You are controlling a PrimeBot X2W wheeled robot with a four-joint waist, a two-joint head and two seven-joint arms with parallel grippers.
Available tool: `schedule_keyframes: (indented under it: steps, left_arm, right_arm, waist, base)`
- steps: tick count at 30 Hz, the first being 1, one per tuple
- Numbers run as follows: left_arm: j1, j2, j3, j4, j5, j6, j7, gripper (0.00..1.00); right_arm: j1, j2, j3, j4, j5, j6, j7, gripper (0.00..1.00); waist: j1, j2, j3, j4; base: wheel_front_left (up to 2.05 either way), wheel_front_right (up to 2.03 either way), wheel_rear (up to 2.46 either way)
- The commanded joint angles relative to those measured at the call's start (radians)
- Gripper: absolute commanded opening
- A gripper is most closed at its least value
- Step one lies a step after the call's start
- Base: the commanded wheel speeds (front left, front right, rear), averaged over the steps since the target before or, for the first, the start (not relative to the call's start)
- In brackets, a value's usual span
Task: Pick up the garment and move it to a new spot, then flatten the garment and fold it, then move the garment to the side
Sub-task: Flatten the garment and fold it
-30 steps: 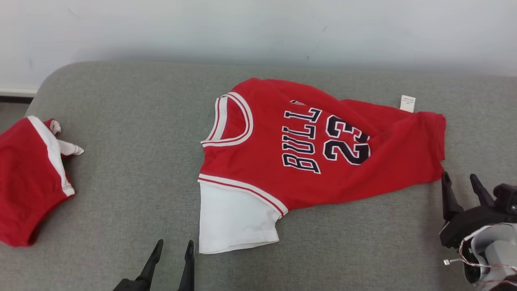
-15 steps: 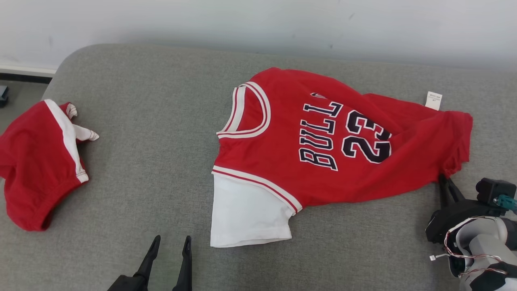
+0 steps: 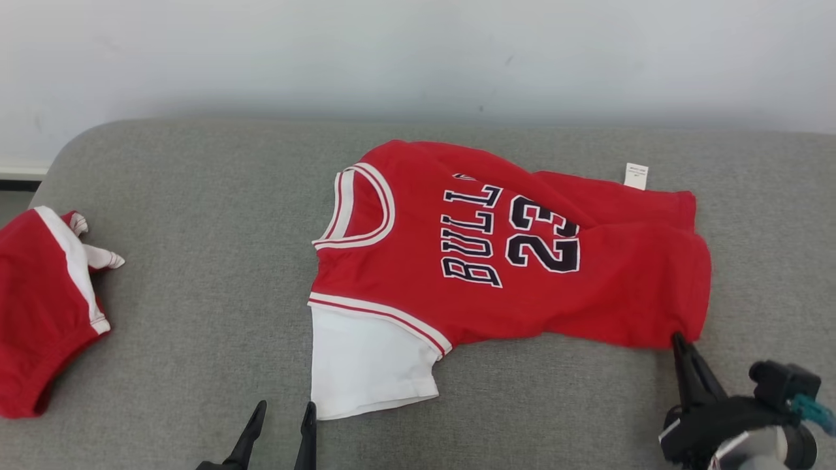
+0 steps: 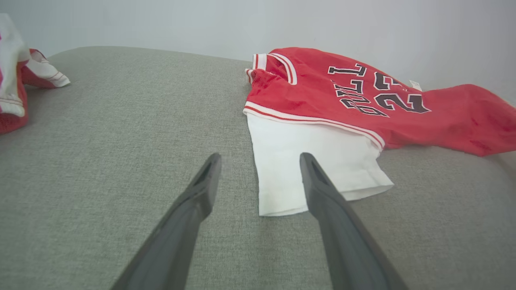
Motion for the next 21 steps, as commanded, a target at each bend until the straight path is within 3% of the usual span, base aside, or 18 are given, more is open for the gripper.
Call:
schedule_keyframes:
  steps: [1,8,10,11,12,13,21]
  left_arm:
    - [0.007,-0.001,-0.001,0.001,0.005,-0.005,-0.003,1.0]
    - [0.019,0.0,-0.002,0.004,0.0,-0.005,-0.003,1.0]
    - [0.021,0.0,0.001,0.004,0.0,-0.004,-0.003,1.0]
    - [0.022,0.0,0.001,0.004,0.0,-0.004,-0.003,1.0]
    - [0.023,0.0,0.002,0.005,-0.001,-0.005,-0.003,1.0]
    - [0.023,0.0,0.002,0.006,0.0,-0.005,-0.003,1.0]
    - [0.017,-0.001,0.007,0.008,0.003,-0.01,-0.003,1.0]
  right_arm:
    - [0.046,0.006,-0.014,-0.037,0.007,-0.002,0.017,0.0]
    - [0.293,0.089,-0.144,-0.319,-0.005,-0.002,0.172,0.0]
    - [0.32,0.102,-0.163,-0.347,-0.01,-0.002,0.203,0.0]
    - [0.344,0.113,-0.184,-0.372,-0.019,-0.002,0.233,0.08]
    - [0.36,0.118,-0.199,-0.4,-0.037,-0.002,0.255,0.61]
    - [0.369,0.127,-0.215,-0.426,-0.052,-0.002,0.271,1.0]
    - [0.415,0.169,-0.287,-0.578,-0.162,-0.002,0.33,1.0]
  waist:
    - [0.0,0.0,-0.018,-0.016]
    - [0.0,0.0,-0.027,-0.022]
    - [0.0,0.0,-0.028,-0.024]
    - [0.0,0.0,-0.028,-0.025]
    - [0.0,0.0,-0.029,-0.025]
    - [0.0,0.0,-0.03,-0.026]
    - [0.0,0.0,-0.035,-0.019]
  base:
    - [0.0,0.0,0.0]
    - [0.0,0.0,0.0]
    - [0.0,0.0,0.0]
    - [0.0,0.0,0.0]
    - [0.0,0.0,0.0]
    - [0.0,0.0,0.0]
    - [0.0,0.0,0.0]
